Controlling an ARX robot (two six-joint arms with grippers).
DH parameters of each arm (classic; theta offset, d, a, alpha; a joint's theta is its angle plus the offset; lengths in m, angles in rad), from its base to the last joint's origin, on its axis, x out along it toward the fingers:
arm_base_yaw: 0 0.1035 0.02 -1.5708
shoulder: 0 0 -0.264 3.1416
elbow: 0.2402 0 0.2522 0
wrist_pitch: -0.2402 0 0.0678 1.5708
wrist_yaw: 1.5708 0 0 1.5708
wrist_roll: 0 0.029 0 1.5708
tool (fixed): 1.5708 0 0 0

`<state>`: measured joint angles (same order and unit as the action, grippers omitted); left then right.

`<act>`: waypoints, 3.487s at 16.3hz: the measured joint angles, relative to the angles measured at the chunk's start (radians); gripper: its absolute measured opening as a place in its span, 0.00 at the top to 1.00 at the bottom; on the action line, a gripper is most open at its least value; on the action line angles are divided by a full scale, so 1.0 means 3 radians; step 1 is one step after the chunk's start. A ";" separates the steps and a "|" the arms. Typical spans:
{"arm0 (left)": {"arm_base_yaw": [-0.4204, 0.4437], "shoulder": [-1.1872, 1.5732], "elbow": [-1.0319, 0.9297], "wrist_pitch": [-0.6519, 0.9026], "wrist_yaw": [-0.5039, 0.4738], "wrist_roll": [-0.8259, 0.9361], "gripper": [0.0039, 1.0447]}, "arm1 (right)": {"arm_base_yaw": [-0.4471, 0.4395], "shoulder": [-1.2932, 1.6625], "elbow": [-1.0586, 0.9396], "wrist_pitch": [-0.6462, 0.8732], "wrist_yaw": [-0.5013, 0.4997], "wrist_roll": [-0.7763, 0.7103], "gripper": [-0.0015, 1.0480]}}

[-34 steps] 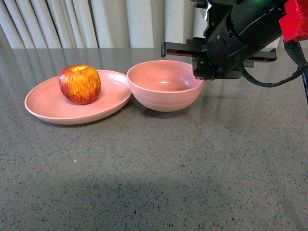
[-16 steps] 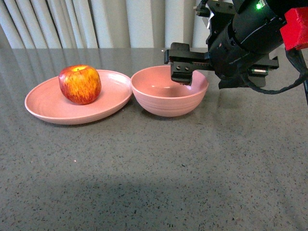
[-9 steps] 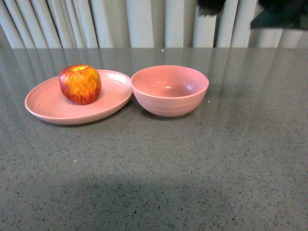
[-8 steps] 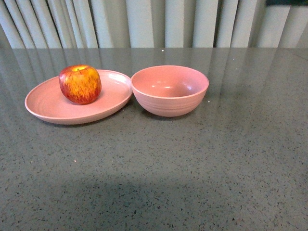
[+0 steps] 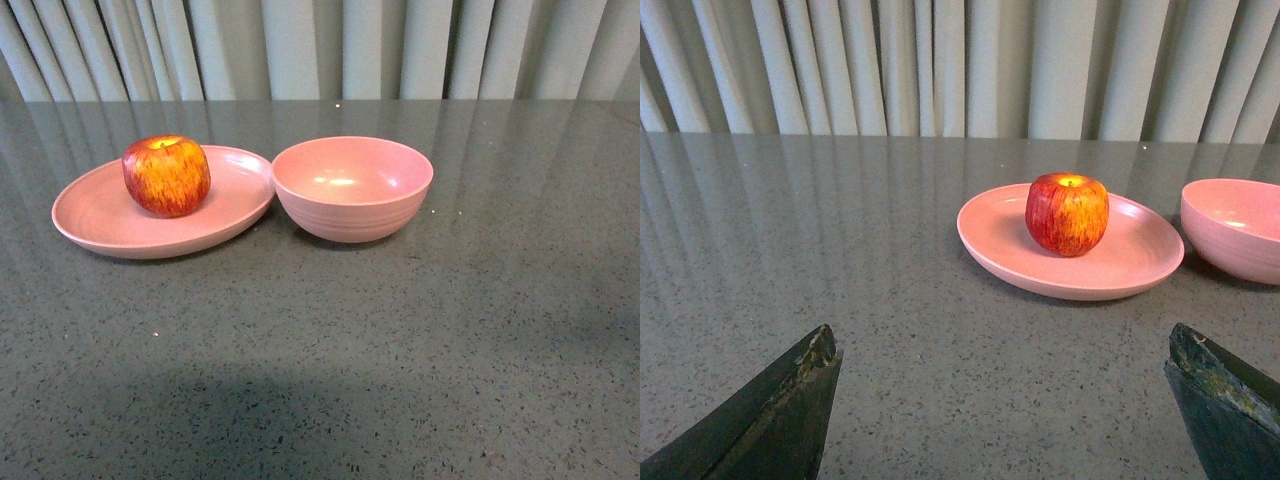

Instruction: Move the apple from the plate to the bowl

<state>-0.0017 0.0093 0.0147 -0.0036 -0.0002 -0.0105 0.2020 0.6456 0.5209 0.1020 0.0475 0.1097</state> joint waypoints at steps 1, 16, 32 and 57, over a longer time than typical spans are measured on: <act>0.0000 0.0000 0.0000 0.0000 0.0000 0.0000 0.06 | -0.0121 -0.0201 -0.0056 -0.0067 0.0000 -0.0009 0.06; 0.0000 0.0000 0.0000 0.0000 -0.0001 0.0000 0.06 | -0.0674 -0.1428 -0.1419 0.0071 -0.0158 -0.0343 0.98; 0.0000 0.0000 0.0000 0.0000 0.0000 0.0000 0.06 | -0.0674 -0.2139 -0.1692 -0.0355 -0.0159 -0.0346 0.69; -0.0467 0.0776 0.0598 -0.0406 -0.0870 -0.0285 0.06 | -0.0674 -0.2139 -0.1692 -0.0354 -0.0159 -0.0346 0.06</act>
<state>-0.1417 0.2420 0.1940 -0.1253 -0.2611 -0.0959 -0.0002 0.0040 0.0132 -0.0040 -0.0002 0.0059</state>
